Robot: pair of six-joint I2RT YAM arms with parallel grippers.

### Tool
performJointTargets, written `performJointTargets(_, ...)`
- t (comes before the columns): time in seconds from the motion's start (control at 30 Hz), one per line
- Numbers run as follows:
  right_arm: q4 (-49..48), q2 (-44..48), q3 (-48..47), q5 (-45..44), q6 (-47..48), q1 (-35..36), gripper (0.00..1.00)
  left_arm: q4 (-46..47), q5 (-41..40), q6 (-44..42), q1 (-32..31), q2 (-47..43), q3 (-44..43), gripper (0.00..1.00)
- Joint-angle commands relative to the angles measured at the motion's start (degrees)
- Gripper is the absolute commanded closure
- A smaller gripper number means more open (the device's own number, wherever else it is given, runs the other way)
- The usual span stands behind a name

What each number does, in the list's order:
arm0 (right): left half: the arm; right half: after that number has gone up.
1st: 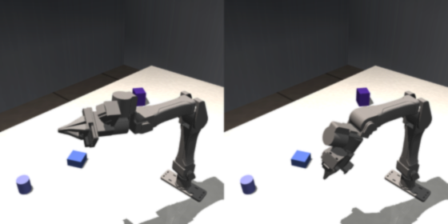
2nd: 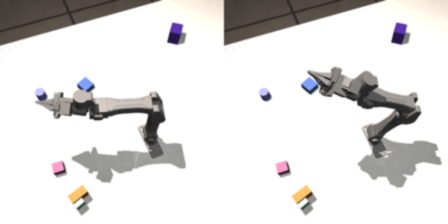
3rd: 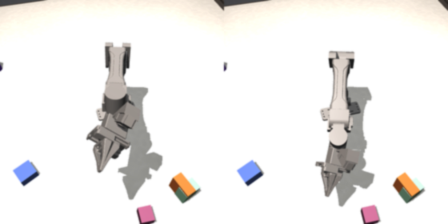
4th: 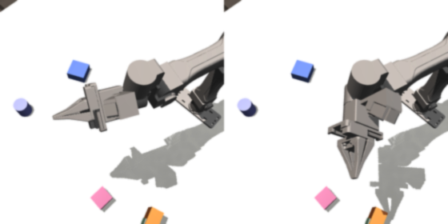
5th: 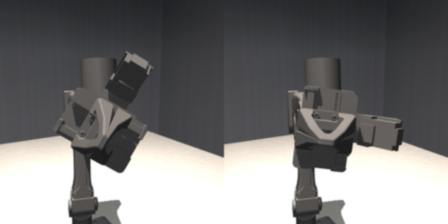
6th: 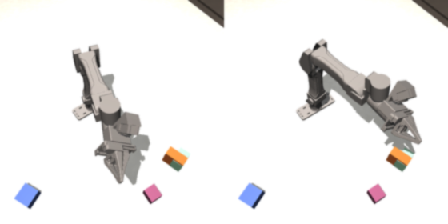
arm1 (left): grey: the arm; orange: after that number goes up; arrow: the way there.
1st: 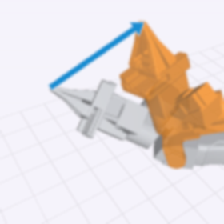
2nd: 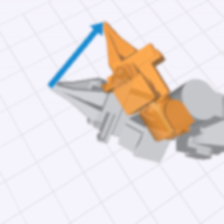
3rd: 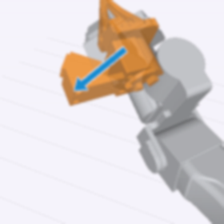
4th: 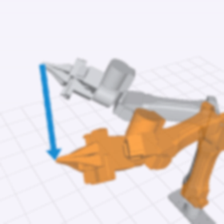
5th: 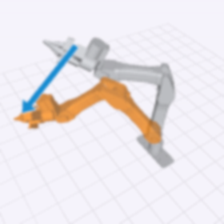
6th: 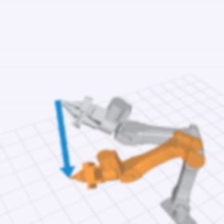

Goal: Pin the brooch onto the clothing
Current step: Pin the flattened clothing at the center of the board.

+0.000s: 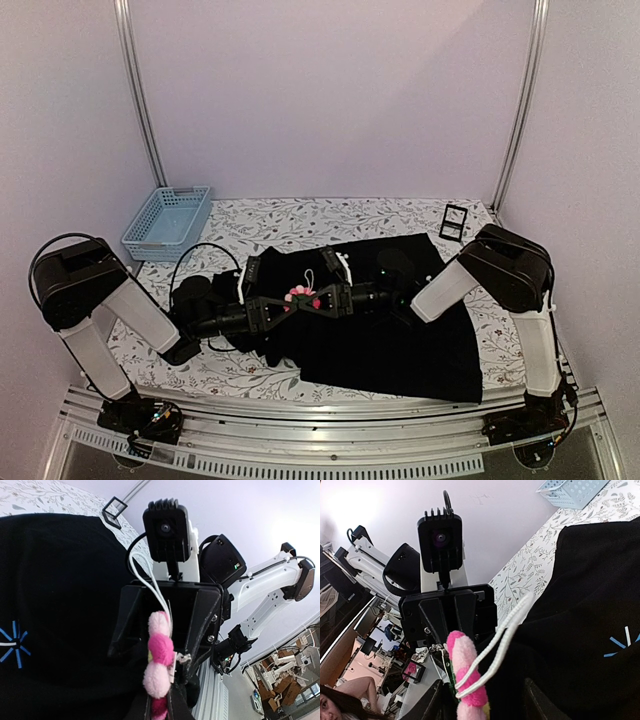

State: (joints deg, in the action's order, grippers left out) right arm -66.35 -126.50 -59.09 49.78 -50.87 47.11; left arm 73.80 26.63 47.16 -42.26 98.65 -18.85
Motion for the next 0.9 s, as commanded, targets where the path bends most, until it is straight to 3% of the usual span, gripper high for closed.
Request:
performJointTargets(0.0, 1.17, 4.10, 2.86, -2.56, 4.18, 0.20, 0.47, 0.98, 0.98, -0.46, -0.63, -0.29, -0.47, 1.00)
performJointTargets(0.2, 3.96, 6.14, 3.54, -3.37, 8.47, 1.18, 0.40, -0.29, 0.68, -0.33, -0.63, -0.54, -0.83, 1.00)
performJointTargets(0.37, 8.93, 5.84, 1.31, -3.53, 11.24, 1.95, 0.39, -0.15, 0.53, -0.39, -0.55, -0.55, -0.84, 1.00)
performJointTargets(0.7, 16.08, 5.64, -0.81, -4.81, 13.01, 2.10, 0.54, 0.02, 0.46, -0.65, -0.19, -1.01, -0.43, 1.00)
performJointTargets(0.87, 14.88, 5.47, -1.09, -5.16, 12.63, 2.11, 0.62, 0.12, 0.61, -0.68, -0.19, -1.18, -0.30, 1.00)
